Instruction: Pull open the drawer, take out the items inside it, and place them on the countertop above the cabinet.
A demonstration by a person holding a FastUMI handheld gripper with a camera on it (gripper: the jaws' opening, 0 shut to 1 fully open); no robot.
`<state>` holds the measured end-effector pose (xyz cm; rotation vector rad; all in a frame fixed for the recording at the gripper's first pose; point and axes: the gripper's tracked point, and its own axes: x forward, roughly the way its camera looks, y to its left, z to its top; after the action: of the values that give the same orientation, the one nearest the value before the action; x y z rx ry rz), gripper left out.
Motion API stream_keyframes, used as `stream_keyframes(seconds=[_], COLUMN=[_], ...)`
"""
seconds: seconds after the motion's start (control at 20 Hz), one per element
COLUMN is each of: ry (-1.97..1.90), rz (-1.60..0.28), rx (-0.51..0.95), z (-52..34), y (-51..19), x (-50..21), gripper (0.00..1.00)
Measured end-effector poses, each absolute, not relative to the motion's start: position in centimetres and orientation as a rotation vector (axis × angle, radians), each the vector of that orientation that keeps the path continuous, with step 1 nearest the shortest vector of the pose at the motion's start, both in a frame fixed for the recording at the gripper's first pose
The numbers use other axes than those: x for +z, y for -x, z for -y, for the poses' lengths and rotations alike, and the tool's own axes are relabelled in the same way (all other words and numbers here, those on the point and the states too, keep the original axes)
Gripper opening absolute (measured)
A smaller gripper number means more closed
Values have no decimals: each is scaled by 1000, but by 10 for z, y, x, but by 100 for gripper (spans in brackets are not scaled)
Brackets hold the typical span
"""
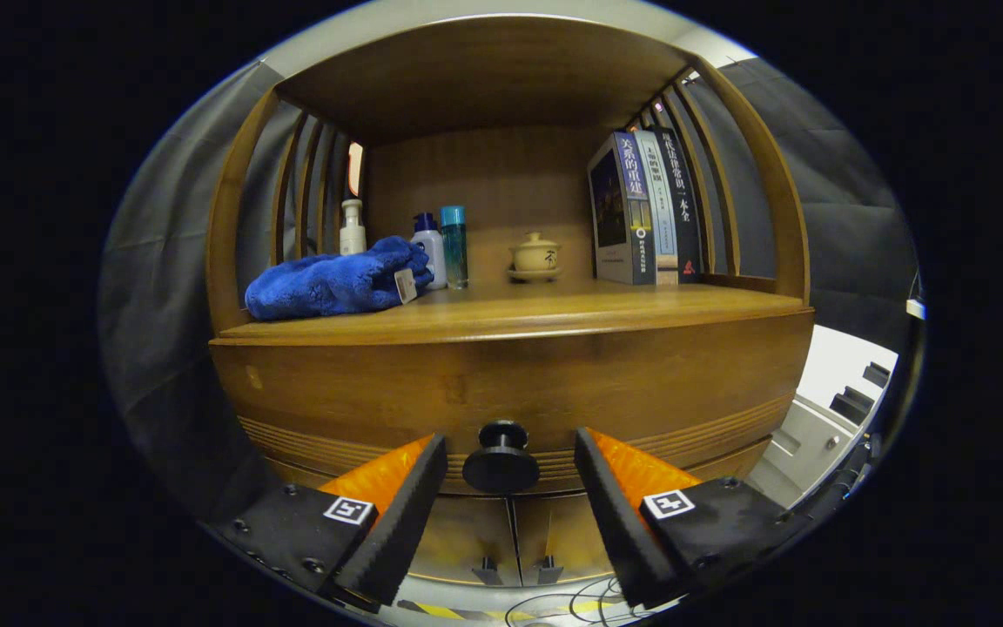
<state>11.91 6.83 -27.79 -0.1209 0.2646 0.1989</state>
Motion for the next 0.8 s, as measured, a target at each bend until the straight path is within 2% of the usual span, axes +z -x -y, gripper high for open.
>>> stream_keyframes(seconds=[0.2, 0.45, 0.8], ry=[95, 100, 113], rz=[-279, -282, -303], rx=[186, 195, 183], z=[-66, -70, -67], y=[-126, -123, -112], x=[-284, -285, -285], gripper=[71, 51, 41])
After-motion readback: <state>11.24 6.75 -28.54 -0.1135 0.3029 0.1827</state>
